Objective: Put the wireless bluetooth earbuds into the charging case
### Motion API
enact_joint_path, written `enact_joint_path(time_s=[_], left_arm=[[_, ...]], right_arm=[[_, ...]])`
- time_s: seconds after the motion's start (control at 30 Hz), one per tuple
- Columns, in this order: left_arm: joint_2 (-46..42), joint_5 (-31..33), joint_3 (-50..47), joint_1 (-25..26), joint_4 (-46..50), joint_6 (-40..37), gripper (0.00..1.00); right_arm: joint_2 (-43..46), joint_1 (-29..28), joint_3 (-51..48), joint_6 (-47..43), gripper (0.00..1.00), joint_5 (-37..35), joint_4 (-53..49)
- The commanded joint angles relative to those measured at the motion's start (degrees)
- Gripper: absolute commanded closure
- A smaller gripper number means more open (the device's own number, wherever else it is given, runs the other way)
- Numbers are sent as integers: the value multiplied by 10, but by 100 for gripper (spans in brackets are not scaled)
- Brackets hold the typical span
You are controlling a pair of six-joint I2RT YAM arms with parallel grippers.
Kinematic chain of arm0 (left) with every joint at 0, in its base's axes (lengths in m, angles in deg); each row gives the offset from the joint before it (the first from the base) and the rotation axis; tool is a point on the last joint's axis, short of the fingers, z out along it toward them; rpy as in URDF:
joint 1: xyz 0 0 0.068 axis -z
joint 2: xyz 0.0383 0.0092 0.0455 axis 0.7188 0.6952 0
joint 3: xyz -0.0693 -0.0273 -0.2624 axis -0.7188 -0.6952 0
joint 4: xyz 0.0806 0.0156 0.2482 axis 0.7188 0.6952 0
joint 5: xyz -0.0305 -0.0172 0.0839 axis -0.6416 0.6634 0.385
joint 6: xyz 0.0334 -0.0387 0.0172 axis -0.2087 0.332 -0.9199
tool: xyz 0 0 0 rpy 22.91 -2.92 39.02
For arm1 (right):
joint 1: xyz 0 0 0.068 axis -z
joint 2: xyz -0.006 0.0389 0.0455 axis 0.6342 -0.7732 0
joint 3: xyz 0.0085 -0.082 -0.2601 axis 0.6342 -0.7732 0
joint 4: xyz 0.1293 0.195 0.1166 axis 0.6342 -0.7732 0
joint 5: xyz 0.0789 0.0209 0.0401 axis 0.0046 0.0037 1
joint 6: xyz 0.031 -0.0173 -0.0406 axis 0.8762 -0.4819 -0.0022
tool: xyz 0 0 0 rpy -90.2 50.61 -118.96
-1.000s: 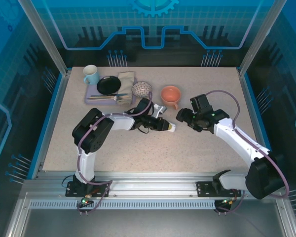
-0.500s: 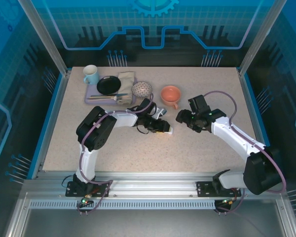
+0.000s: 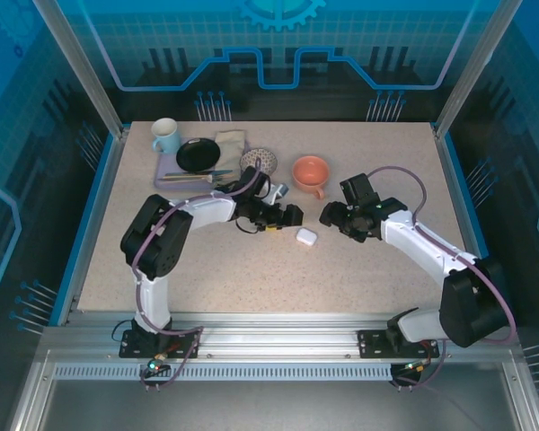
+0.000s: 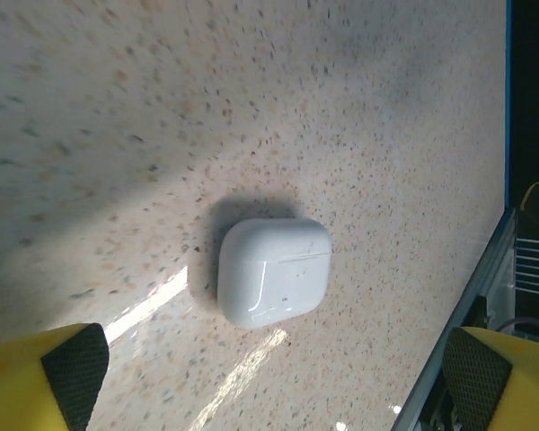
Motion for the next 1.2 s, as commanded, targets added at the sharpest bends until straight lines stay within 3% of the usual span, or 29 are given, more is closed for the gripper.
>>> enact_joint_path(time_s=[0.0, 0.13, 0.17, 0.2, 0.37, 0.4, 0.5, 0.6, 0.67, 0.87, 1.03, 1.1, 1.17], left_arm=[[-84, 36, -8, -14, 37, -24, 1], [-180, 143, 4, -27, 84, -66, 1], [-203, 174, 2, -31, 88, -74, 1], [-228, 210, -5, -37, 84, -86, 1], [-345, 403, -101, -54, -18, -182, 1], [-368, 451, -131, -58, -59, -209, 1], [-410, 515, -198, -85, -121, -268, 1], [-436, 504, -252, -128, -142, -295, 1], [-460, 506, -319, -159, -217, -310, 1], [-484, 492, -460, -241, -365, -280, 1], [-390, 419, -500, -274, -458, -262, 1], [-365, 403, -501, -276, -497, -255, 1], [-332, 373, -496, -278, -524, -257, 1]], right_arm=[[20, 1, -3, -21, 23, -26, -3], [46, 7, 16, -73, 16, -50, -11], [51, 9, 25, -85, 3, -66, -19], [55, 11, 35, -108, 0, -81, -24], [67, 45, 72, -203, 0, -166, -27], [73, 52, 68, -227, 0, -199, -8], [107, 75, 7, -318, 0, -274, 119], [108, 117, -44, -407, 0, -236, 206], [91, 133, -90, -437, 0, -225, 279], [38, 144, -245, -464, 0, -195, 535], [9, 149, -283, -516, 0, -128, 660], [2, 163, -292, -523, 0, -68, 685], [-30, 167, -332, -518, 0, -52, 791]])
